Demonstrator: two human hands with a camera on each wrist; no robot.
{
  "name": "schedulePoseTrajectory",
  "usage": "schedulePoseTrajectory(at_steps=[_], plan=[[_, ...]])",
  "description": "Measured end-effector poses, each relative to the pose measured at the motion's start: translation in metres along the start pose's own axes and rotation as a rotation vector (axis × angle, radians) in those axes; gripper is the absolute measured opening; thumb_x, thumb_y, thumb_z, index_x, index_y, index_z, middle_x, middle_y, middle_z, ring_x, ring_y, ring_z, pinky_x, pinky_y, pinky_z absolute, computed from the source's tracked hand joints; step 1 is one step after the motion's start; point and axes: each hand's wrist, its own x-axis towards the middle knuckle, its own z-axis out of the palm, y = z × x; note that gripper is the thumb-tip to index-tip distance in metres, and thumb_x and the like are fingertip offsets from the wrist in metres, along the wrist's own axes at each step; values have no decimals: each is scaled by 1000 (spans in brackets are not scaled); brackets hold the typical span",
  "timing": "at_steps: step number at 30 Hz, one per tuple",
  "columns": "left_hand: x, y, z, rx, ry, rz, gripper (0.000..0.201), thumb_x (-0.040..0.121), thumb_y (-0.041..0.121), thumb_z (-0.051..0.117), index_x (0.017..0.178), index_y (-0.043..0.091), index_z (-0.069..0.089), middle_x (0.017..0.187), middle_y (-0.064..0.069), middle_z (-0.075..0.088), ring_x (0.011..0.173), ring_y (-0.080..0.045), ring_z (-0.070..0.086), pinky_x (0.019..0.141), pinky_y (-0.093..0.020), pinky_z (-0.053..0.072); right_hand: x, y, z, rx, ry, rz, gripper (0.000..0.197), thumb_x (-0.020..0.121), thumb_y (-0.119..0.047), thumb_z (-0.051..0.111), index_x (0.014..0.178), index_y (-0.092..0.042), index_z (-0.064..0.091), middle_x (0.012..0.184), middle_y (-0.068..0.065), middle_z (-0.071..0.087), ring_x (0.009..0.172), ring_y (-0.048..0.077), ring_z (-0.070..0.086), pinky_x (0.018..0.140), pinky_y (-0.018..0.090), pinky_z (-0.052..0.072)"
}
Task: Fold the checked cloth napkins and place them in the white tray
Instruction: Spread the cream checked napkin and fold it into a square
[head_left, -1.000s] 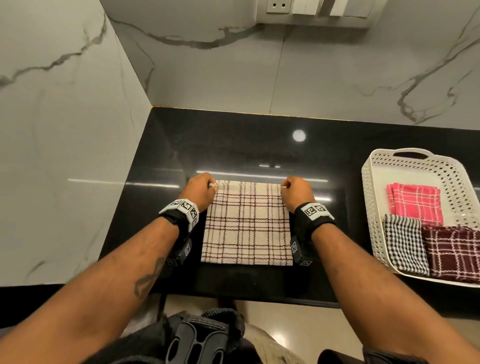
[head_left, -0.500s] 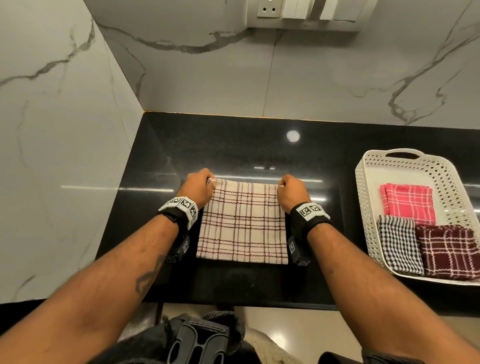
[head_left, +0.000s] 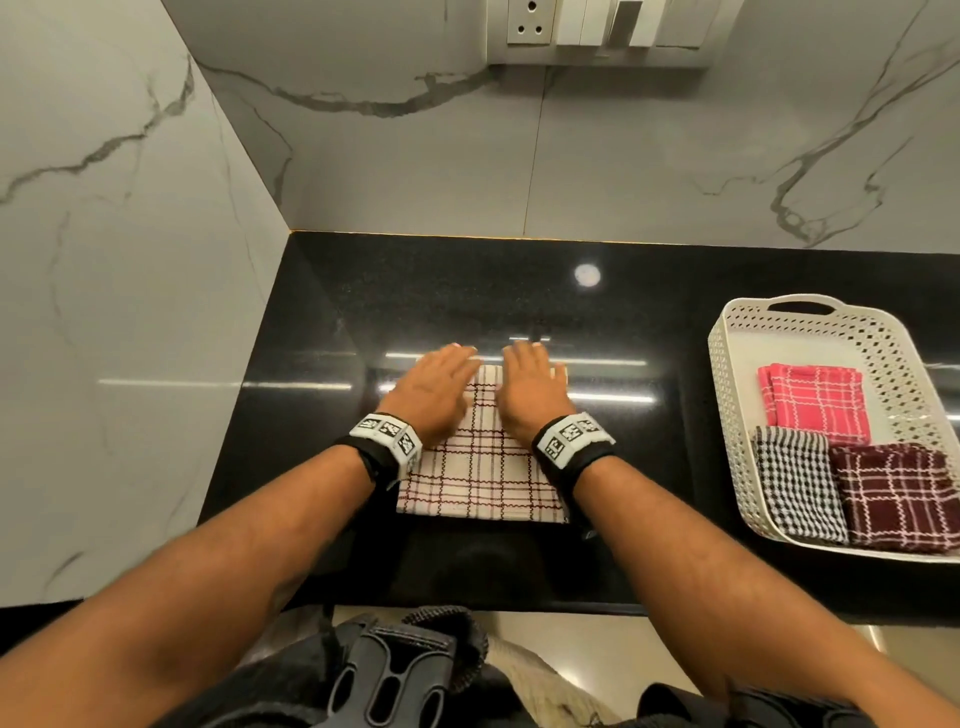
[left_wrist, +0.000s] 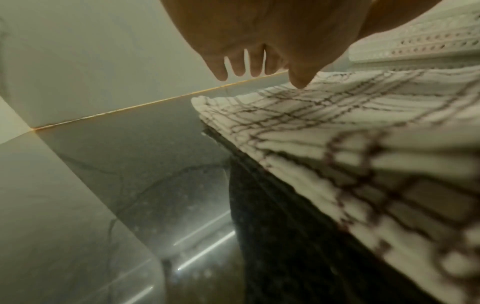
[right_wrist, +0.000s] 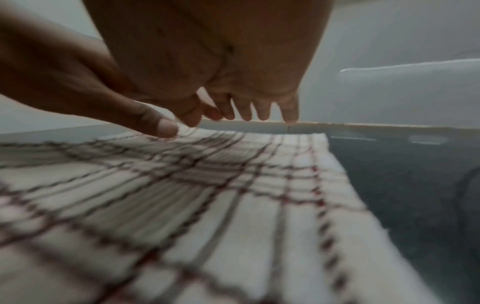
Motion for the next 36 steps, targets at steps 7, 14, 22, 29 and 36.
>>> schedulePoseTrajectory(at_steps=[7, 14, 22, 29, 36], plan=[[-31, -17, 28, 179, -325, -61, 75, 100, 61, 14, 158, 18, -9, 164, -2, -18, 152, -18, -14, 124, -42, -5, -18, 27, 28, -167, -336, -44, 85, 95, -70, 23, 157, -25, -15, 161, -4, -28, 149, 23, -25, 119, 58, -14], [-50, -23, 22, 187, -335, -161, 75, 101, 58, 13, 158, 15, -10, 163, -3, -21, 151, -20, -19, 124, -46, -5, -41, 66, 13, -194, -254, 180, 95, 92, -74, 19, 155, -13, -19, 161, 9, -27, 148, 27, -27, 116, 58, -19], [-30, 38, 21, 127, -364, -62, 66, 104, 46, 19, 158, 16, -3, 166, -5, -12, 153, -21, -11, 123, -43, -5, -47, 6, 25, -26, -369, 42, 71, 102, -49, 25, 158, -21, -8, 164, 4, -22, 151, 25, -19, 120, 55, -12], [-75, -11, 33, 99, -359, -189, 72, 100, 58, 8, 156, 20, -14, 162, 1, -24, 150, -17, -20, 124, -44, -4, -64, 73, 24, -82, -310, 84, 82, 97, -65, 21, 155, -21, -19, 162, -1, -27, 149, 21, -25, 117, 56, -18], [-63, 19, 19, 62, -305, -176, 68, 103, 48, 20, 158, 15, -3, 165, -4, -13, 152, -19, -13, 124, -43, -6, -59, 32, 10, -52, -211, 111, 78, 101, -49, 29, 157, -11, -11, 164, 8, -21, 150, 26, -21, 116, 53, -17]])
